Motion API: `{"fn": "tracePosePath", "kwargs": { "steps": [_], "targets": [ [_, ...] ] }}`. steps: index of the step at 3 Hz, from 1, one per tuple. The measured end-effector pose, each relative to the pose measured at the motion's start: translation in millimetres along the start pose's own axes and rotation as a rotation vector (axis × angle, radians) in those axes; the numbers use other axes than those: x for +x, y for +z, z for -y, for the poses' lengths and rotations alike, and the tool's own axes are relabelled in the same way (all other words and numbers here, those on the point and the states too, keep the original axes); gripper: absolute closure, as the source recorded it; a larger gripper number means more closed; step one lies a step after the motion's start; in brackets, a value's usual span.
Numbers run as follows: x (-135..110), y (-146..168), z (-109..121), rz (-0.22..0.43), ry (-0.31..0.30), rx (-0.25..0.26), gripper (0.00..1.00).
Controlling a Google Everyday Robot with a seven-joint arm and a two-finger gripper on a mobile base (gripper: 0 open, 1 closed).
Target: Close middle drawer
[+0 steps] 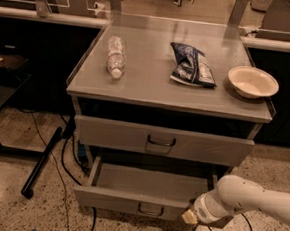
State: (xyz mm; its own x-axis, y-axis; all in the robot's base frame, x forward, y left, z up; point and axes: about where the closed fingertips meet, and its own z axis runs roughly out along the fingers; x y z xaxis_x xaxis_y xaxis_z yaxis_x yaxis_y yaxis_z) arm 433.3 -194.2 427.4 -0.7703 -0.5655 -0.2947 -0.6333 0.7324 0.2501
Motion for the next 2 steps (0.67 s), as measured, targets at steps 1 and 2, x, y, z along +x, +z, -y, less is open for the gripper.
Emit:
{"fn": "tracePosePath", "kwargs": {
  "steps": [1,2],
  "targets": [
    [0.1,0.3,0.0,0.0,0.0,0.0,0.81],
    [0.1,0.3,-0.1,0.0,0.0,-0.001,0.58]
  ]
}}
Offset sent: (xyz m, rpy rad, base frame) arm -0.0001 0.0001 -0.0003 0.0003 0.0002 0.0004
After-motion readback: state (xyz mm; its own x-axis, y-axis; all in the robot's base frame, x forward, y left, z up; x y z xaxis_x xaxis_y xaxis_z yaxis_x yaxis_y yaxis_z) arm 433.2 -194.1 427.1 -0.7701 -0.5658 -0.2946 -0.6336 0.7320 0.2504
